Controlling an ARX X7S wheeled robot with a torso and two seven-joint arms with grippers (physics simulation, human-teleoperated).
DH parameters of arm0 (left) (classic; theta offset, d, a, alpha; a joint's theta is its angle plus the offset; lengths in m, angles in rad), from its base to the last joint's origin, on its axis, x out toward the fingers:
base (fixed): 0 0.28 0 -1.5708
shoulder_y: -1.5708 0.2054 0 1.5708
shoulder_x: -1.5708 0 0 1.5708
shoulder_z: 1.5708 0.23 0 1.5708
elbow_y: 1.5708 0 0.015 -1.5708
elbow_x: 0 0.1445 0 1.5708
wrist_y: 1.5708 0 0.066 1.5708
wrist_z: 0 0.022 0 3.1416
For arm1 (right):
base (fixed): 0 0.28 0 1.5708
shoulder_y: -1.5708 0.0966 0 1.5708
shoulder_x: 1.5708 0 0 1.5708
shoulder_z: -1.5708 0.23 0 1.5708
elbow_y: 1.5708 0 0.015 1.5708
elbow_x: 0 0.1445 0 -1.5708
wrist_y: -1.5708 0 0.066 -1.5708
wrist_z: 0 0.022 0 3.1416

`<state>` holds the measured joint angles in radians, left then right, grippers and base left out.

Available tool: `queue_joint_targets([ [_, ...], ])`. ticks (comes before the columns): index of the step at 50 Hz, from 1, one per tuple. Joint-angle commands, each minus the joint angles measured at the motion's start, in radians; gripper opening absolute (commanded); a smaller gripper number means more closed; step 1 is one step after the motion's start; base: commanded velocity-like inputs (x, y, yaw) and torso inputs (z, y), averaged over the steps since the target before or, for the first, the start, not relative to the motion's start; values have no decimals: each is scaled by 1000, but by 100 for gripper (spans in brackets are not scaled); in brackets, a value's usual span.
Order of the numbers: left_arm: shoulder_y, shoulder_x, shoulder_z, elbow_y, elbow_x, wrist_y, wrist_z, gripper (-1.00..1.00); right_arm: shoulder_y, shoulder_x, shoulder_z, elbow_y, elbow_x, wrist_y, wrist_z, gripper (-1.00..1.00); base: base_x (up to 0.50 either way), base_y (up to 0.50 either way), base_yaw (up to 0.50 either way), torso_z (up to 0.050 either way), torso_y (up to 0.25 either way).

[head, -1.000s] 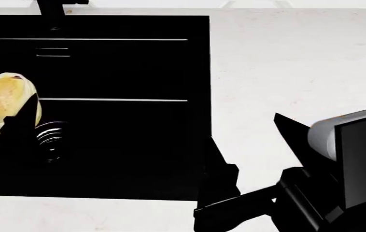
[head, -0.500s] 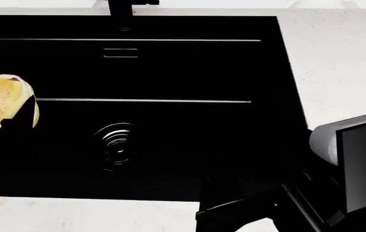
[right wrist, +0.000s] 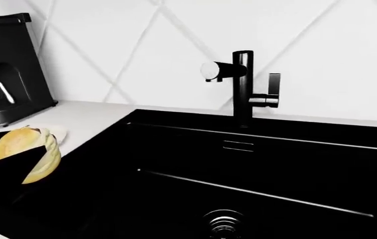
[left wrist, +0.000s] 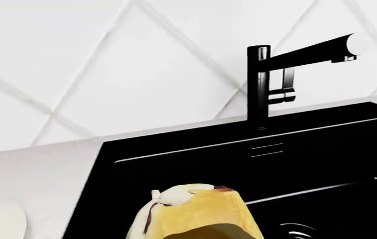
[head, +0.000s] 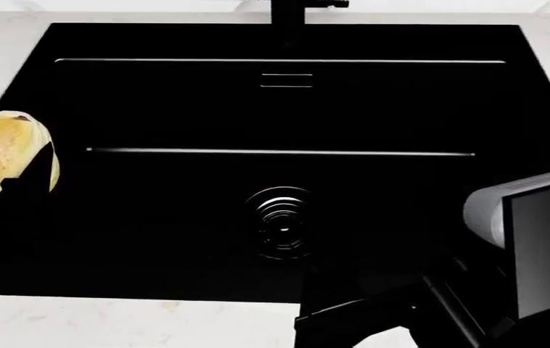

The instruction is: Place the pastries on the plates.

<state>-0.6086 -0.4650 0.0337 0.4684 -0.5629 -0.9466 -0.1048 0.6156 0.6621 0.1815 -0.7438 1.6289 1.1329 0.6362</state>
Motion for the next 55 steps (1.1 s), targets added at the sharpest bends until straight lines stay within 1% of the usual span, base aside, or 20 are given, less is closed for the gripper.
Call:
queue_joint_targets([
  [1, -6, -1, -10, 4, -21, 1, -16, -100, 2, -2, -11, 7, -15, -5, -11, 100, 3, 500, 0, 15, 0],
  [13, -18, -9, -11, 11, -28, -12, -22, -100, 0, 11, -7, 4, -9, -13, -5, 100, 2, 500, 0, 0, 0],
  [17, -16, 0, 4, 6, -19, -2, -26, -100, -8, 7, -10, 2, -24, -14, -15, 100, 1, 500, 0, 0, 3],
  [32, -8, -14, -13, 8, -32, -2, -22, -100, -24, 5, -12, 1, -47, -23, -31, 100, 3, 500, 0, 0, 0],
  [51, -11, -9, 1, -4, -30, 7, -25, -100, -44, -1, -15, 2, -91, -37, -63, 100, 6, 499, 0, 0, 1],
  [53, -10, -9, 1, -4, -31, 8, -26, -100, -58, -19, 8, 6, -65, -65, -91, 100, 130, 418, 0, 0, 0],
  [55, -8, -7, 4, -2, -30, 9, -28, -100, -53, -15, 24, -9, -86, -75, -87, 100, 220, 342, 0, 0, 0],
])
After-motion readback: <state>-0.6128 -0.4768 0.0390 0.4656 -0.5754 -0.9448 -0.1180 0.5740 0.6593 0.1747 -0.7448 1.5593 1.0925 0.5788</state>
